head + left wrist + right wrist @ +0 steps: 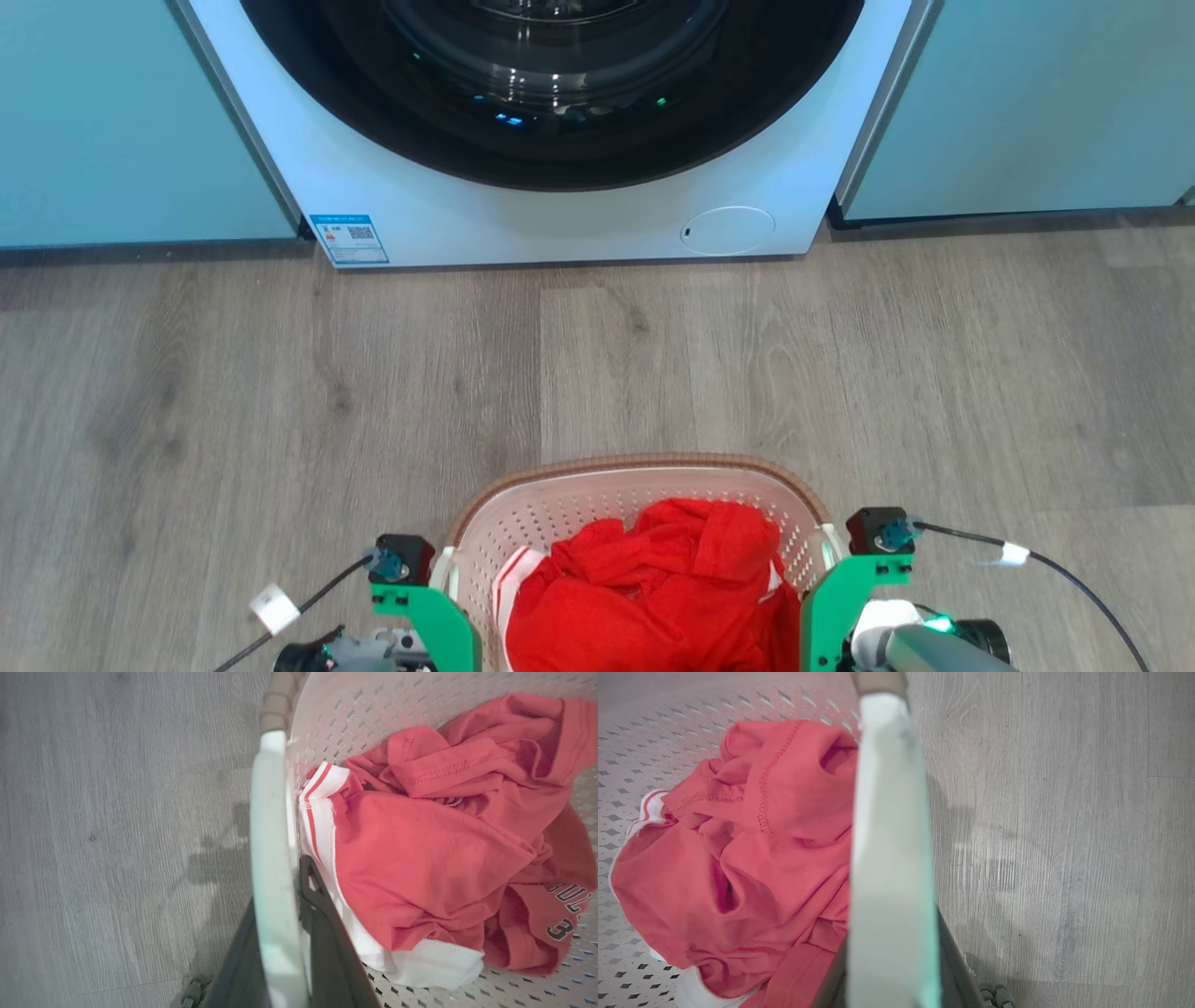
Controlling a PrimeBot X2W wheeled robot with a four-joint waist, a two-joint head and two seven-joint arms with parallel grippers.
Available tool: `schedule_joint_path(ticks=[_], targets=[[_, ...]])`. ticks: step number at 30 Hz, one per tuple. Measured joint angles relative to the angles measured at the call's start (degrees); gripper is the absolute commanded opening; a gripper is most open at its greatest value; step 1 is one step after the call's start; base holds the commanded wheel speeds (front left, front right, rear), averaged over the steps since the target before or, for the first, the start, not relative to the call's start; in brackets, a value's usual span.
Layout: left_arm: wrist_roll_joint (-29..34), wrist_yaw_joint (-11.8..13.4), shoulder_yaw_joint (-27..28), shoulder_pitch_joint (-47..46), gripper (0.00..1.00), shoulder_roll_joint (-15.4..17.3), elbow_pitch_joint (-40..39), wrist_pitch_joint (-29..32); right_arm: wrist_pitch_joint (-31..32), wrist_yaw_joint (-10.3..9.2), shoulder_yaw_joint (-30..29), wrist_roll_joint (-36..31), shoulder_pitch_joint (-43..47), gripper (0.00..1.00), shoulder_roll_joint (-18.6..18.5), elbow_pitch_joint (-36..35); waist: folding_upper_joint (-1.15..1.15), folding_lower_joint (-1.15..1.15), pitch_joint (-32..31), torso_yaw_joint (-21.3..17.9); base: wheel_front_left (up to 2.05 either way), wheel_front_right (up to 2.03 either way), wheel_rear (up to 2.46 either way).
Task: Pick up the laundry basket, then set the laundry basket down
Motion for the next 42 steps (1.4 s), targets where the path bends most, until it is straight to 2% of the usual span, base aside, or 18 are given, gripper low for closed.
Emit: schedule_joint_path(ticks=[20, 37, 42], targets=[[-0.6, -1.9, -0.4, 0.0, 0.00, 0.5, 0.7, -0.4, -1.1, -0.18, 5.1, 4.7, -0.2, 0.00, 0.1, 0.5, -0.01, 0.00, 0.4, -0.5, 0.00, 0.00, 0.00], [-0.7, -2.1, -0.9, 0.0, 0.00, 1.0, 0.7, -0.8, -1.6, -0.18, 8.6, 7.2, -1.6, 0.00, 0.2, 0.9, -0.01, 0.00, 1.0, -0.9, 0.00, 0.00, 0.00], [-1.0, -1.3, -1.2, -0.2, 0.00, 0.8, 0.7, -0.9, -2.1, -0.18, 9.4, 8.1, -1.9, 0.00, 0.2, 1.2, -0.01, 0.00, 2.1, -0.9, 0.00, 0.00, 0.00]])
